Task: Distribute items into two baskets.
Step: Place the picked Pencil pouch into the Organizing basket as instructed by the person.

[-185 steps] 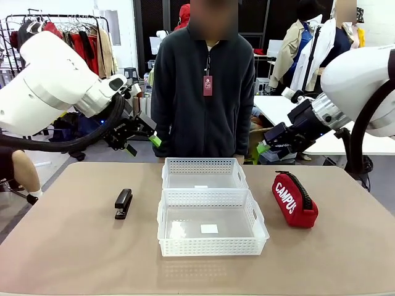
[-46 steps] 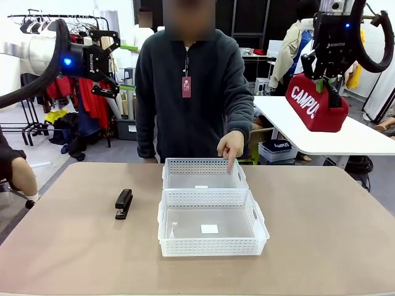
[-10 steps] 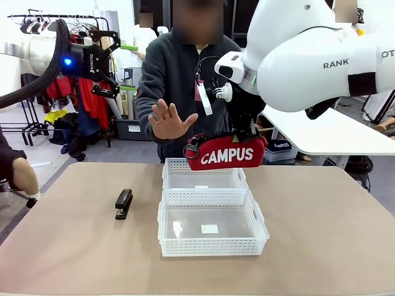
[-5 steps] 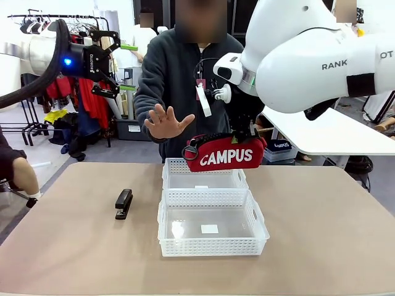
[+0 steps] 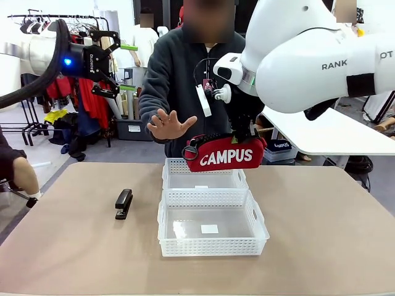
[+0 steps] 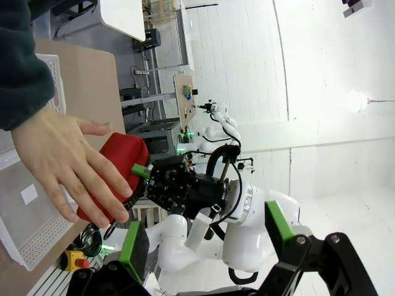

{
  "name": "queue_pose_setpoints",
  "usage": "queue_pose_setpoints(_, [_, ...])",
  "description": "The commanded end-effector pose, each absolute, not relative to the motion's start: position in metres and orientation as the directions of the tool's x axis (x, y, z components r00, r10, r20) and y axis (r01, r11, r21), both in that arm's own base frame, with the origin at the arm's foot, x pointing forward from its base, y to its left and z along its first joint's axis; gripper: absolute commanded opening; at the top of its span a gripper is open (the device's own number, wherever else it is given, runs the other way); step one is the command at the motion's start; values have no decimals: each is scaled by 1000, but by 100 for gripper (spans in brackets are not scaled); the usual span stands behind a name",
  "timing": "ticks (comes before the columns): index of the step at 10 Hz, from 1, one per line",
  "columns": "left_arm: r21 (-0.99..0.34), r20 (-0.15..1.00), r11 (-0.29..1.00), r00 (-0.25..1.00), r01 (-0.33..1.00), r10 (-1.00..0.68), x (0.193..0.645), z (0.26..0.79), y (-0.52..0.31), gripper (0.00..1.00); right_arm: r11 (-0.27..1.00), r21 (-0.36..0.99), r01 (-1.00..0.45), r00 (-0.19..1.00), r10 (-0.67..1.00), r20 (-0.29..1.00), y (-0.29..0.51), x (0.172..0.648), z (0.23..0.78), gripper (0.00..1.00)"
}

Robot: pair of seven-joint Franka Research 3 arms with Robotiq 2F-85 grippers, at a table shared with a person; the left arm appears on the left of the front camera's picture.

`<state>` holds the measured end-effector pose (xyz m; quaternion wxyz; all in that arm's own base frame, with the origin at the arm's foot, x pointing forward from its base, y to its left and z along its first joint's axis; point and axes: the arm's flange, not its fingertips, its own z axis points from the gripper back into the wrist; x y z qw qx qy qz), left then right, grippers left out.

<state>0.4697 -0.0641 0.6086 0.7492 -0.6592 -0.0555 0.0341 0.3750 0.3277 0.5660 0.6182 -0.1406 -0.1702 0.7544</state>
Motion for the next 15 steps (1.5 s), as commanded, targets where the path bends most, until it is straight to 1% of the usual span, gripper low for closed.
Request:
queue_pose_setpoints(1, [-991,40,128,991,24,125,469,610,-63,100,-184,-433,-882,-203,979,-1,327,374,568,0])
queue_pose_setpoints(15, [-991,40,128,991,24,125,469,610,-63,100,-184,-433,-882,-203,979,-1,327,374,568,0])
